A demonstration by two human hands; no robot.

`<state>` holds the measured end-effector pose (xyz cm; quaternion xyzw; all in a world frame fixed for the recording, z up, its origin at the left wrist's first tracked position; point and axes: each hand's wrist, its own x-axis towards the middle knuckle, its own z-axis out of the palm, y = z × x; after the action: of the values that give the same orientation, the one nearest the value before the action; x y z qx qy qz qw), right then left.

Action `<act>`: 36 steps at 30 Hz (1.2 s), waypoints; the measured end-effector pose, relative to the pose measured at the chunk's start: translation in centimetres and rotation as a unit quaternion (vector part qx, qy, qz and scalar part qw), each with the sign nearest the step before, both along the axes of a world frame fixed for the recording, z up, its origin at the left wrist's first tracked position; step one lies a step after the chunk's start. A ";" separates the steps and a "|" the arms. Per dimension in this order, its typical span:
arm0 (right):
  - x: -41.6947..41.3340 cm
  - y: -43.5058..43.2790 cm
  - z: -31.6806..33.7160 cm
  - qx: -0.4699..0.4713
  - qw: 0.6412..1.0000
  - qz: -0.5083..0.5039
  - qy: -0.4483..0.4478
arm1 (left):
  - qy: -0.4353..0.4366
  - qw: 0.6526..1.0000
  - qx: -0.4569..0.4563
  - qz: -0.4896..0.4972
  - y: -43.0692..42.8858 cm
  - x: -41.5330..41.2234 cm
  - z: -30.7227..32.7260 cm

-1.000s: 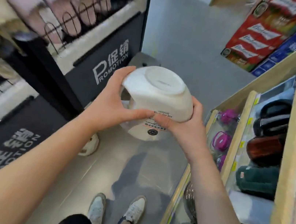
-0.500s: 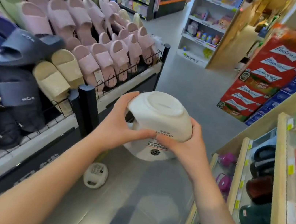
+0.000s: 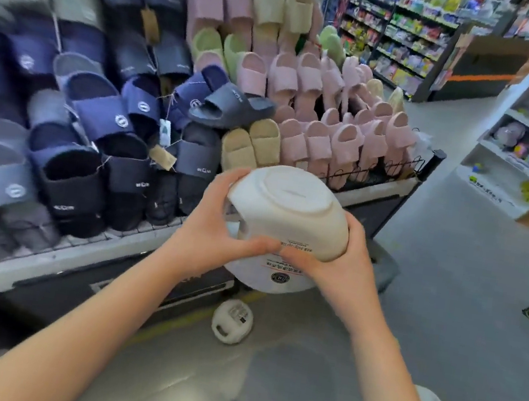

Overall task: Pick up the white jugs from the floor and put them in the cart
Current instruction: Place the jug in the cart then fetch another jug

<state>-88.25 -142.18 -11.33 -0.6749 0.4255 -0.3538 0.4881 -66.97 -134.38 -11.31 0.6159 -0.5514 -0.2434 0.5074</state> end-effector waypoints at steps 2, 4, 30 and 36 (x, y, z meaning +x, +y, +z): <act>2.0 0.2 0.2 -0.008 0.999 0.047 0.002 | -0.002 0.999 -0.003 0.046 2.2 1.0 0.4; 4.2 0.7 0.0 -0.009 0.996 0.093 -0.005 | 0.000 0.995 -0.001 0.097 4.7 2.1 0.5; 34.1 46.5 -1.8 0.026 0.835 0.546 -0.061 | 0.008 0.831 0.062 0.553 61.1 14.5 -0.3; 38.0 56.3 -2.5 0.051 0.802 0.592 -0.066 | 0.018 0.799 0.083 0.595 71.3 16.1 -0.3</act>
<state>-50.21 -85.91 -13.83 -0.7444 -0.0725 -0.0174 0.6635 -50.85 -63.06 -11.64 0.8578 -0.0448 0.0503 0.5095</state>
